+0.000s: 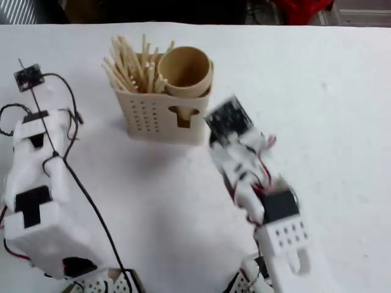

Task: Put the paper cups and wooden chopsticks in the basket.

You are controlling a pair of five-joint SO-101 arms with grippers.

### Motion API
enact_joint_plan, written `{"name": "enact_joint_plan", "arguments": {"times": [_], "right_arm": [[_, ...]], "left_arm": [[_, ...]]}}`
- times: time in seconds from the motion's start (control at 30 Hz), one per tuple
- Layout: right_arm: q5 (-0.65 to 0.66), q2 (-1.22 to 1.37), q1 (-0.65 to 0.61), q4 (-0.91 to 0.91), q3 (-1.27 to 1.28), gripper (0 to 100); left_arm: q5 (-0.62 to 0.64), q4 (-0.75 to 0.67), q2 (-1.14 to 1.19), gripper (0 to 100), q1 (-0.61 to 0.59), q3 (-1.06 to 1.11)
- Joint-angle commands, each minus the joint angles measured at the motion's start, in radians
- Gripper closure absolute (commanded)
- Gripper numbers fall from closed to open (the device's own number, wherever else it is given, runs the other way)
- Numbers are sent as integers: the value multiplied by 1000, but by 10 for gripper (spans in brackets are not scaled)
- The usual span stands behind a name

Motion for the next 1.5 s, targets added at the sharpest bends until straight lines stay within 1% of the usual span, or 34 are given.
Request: {"name": "enact_joint_plan", "arguments": {"times": [0.0, 0.1, 0.17, 0.23, 0.33, 0.47, 0.63, 0.7, 0.8, 0.9, 1.03, 1.1, 1.27, 1.33, 1.37, 1.47], "right_arm": [[66, -277, 74, 24, 222, 982], [190, -437, 111, 35, 370, 981], [253, -549, 145, 35, 468, 981], [290, -668, 183, 35, 563, 981], [305, -823, 248, 35, 694, 981], [304, -765, 312, 35, 752, 981], [298, -754, 392, 39, 752, 981], [298, -753, 409, 97, 752, 981], [296, -759, 390, 262, 752, 981], [296, -759, 371, 398, 752, 981], [301, -759, 378, 489, 752, 981], [298, -759, 378, 519, 752, 981], [304, -759, 384, 559, 752, 981], [305, -759, 420, 559, 752, 981], [305, -759, 443, 559, 752, 981], [305, -759, 535, 559, 752, 981]], "left_arm": [[-8, 75, -147, 797, -27, 11], [-8, 135, -246, 797, -27, 54], [-8, 150, -318, 797, -27, 97], [-8, 147, -392, 797, -25, 150], [-8, 143, -513, 797, -22, 232], [-8, 141, -688, 797, -22, 345], [-8, 138, -874, 797, -22, 511], [-8, 101, -937, 797, -22, 605], [-8, -34, -1015, 797, -24, 781], [-8, -250, -1092, 797, -25, 982], [-8, -572, -1190, 798, -24, 1252], [-6, -694, -1225, 801, -24, 1347], [-6, -586, -1234, 801, -24, 1338], [-6, -517, -1242, 814, -27, 1338], [-2, -509, -1242, 842, -27, 1335], [0, -516, -1242, 990, -28, 1335]]}}
